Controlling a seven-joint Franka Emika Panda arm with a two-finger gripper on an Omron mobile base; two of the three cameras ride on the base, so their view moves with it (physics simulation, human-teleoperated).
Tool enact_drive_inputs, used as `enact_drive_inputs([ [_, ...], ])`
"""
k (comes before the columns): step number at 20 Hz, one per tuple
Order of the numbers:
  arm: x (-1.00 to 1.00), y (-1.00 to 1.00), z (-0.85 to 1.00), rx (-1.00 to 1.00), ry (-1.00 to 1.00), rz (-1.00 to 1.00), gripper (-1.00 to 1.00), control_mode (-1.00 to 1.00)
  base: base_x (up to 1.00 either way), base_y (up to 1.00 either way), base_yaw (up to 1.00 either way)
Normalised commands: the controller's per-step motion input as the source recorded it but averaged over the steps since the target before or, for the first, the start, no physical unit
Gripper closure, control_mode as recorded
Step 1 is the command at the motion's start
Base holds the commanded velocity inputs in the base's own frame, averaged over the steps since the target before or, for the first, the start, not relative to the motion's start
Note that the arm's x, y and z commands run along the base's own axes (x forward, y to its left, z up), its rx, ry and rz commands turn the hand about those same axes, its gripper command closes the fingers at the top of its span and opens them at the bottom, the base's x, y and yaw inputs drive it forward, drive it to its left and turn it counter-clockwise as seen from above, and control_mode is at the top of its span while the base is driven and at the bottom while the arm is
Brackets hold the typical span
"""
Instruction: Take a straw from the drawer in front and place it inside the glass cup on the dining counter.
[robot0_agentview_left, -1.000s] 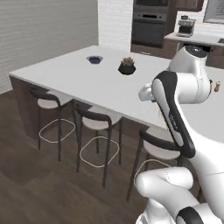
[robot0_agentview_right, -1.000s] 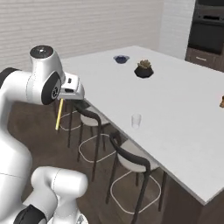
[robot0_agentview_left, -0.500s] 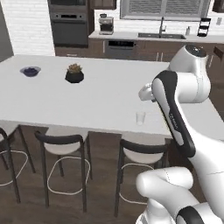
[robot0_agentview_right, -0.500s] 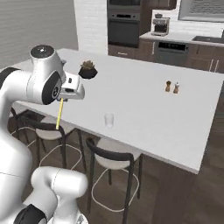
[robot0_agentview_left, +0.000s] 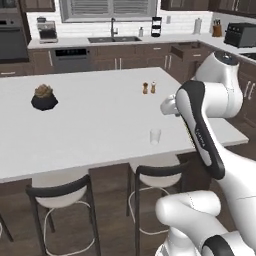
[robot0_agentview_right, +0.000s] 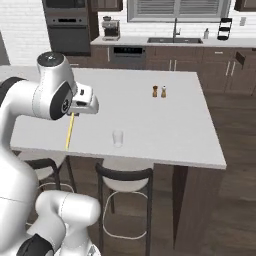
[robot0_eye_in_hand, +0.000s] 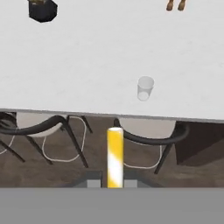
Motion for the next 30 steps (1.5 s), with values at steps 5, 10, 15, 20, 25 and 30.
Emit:
enact_drive_inputs([
  [5, 0.0, 0.0, 0.0, 0.0, 0.0, 0.0, 1.0, 1.0, 0.76, 0.51, -0.3],
  [10, 0.0, 0.0, 0.0, 0.0, 0.0, 0.0, 1.0, 1.0, 1.0, 0.11, -0.13],
  [15, 0.0, 0.0, 0.0, 0.0, 0.0, 0.0, 1.0, 1.0, 1.0, 0.0, -0.01],
  [20, 0.26, -0.09, 0.26, 0.11, -0.07, 0.04, 1.0, -1.0, 0.18, 0.0, 0.01],
  [25, 0.0, -0.49, 0.33, 0.23, -0.24, 0.13, 1.0, -1.0, 0.0, 0.0, 0.0],
  [30, 0.0, -0.55, 0.02, 0.23, -0.27, 0.21, 1.0, -1.0, 0.0, 0.0, 0.0],
])
